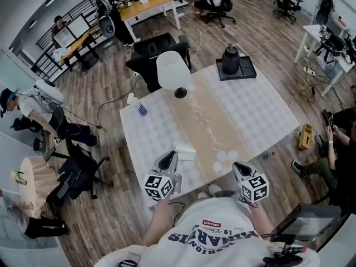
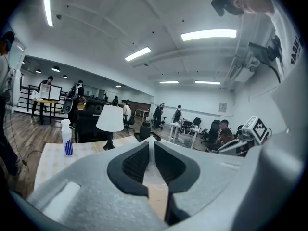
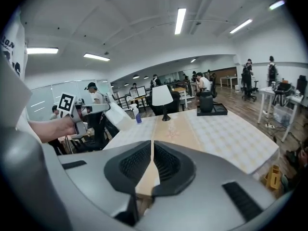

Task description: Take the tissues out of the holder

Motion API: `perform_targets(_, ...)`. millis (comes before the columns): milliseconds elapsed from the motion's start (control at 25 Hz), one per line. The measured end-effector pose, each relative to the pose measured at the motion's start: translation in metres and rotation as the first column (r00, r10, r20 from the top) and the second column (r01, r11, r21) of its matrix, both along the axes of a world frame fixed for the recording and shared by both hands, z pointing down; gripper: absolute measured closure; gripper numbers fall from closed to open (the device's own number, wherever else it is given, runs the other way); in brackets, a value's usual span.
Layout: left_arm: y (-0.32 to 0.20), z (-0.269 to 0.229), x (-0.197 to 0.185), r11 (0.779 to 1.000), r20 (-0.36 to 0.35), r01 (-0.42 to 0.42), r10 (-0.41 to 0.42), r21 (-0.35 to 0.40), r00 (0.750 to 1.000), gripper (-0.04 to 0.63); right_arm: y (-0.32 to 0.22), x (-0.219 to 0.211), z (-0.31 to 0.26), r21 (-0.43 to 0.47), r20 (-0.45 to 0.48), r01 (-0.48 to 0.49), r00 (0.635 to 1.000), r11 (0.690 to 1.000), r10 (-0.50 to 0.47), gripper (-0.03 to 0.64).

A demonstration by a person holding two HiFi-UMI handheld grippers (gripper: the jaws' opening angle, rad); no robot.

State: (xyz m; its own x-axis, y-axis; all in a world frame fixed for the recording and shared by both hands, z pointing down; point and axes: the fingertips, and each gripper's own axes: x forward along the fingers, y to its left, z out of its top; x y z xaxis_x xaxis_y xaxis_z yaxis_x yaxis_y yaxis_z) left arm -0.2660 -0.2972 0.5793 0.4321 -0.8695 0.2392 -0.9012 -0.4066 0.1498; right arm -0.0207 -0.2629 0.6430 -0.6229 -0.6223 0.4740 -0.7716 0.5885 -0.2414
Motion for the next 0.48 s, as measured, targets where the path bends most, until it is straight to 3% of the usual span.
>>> perform_targets(280, -0.052, 0.046, 0.044, 0.993, -0.008, -0.099, 0.099, -0.070, 0.995, 0.557, 0.021, 0.060, -0.003, -0.004, -0.004, -0.185, 0.983, 0.983, 0.185, 0.606)
perform_targets(480, -0.080, 0.083, 0.084, 0.982, 0.001, -0.150, 0.151, -0.119, 0.989, 0.557, 0.038, 0.084, -0.002, -0.020, -0.013, -0.256, 0.967, 0.966, 0.256, 0.607)
